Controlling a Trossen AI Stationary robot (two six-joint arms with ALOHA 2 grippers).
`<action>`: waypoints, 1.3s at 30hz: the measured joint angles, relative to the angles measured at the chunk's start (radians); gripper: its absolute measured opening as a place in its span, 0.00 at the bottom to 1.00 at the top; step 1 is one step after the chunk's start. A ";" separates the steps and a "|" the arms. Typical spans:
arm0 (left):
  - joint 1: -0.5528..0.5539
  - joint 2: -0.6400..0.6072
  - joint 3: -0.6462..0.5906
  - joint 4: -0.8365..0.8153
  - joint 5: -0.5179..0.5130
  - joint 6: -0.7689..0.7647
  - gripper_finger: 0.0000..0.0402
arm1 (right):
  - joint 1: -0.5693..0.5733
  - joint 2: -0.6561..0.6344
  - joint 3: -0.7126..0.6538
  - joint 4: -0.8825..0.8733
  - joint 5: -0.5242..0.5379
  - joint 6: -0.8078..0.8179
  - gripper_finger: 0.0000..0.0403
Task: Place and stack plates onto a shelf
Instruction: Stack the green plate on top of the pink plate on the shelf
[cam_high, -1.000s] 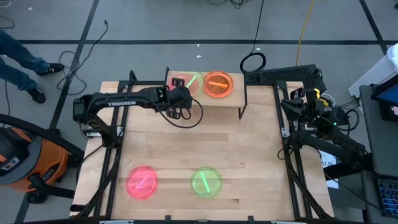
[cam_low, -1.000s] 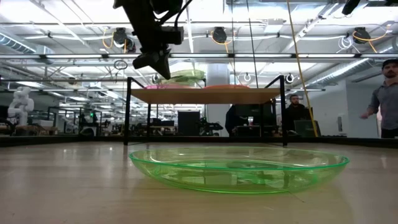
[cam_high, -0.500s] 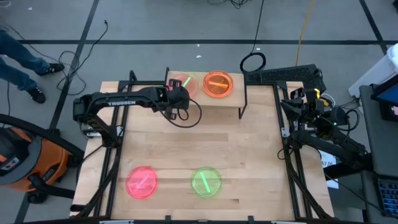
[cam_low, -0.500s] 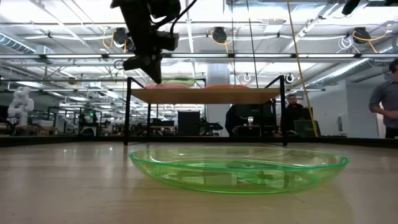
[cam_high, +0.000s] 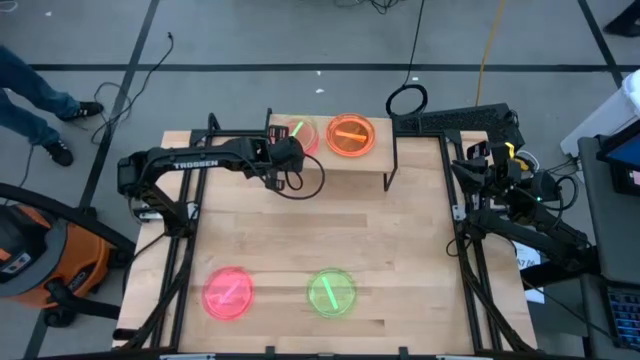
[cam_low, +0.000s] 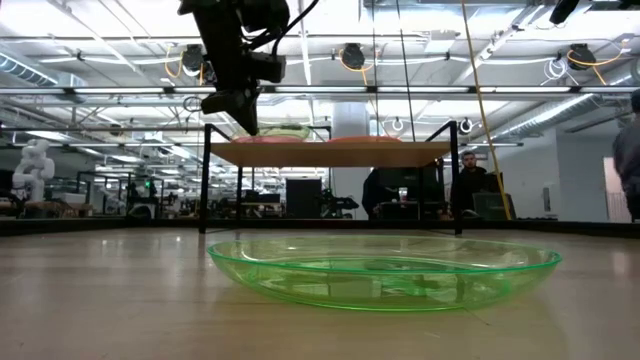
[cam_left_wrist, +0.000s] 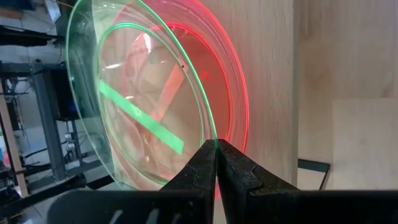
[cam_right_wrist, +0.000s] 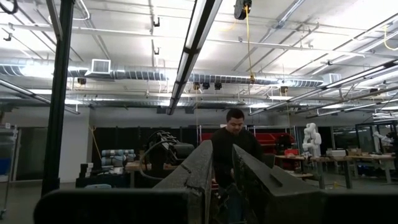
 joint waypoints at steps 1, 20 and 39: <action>0.000 0.000 0.000 0.000 0.000 -0.004 0.03 | 0.000 0.000 0.000 0.000 0.000 0.000 0.12; 0.000 -0.005 0.000 0.003 0.045 -0.008 0.11 | 0.000 0.000 0.000 0.000 0.000 0.000 0.12; -0.038 -0.042 0.000 0.061 -0.155 0.053 0.26 | 0.000 0.000 0.000 0.000 0.000 0.000 0.12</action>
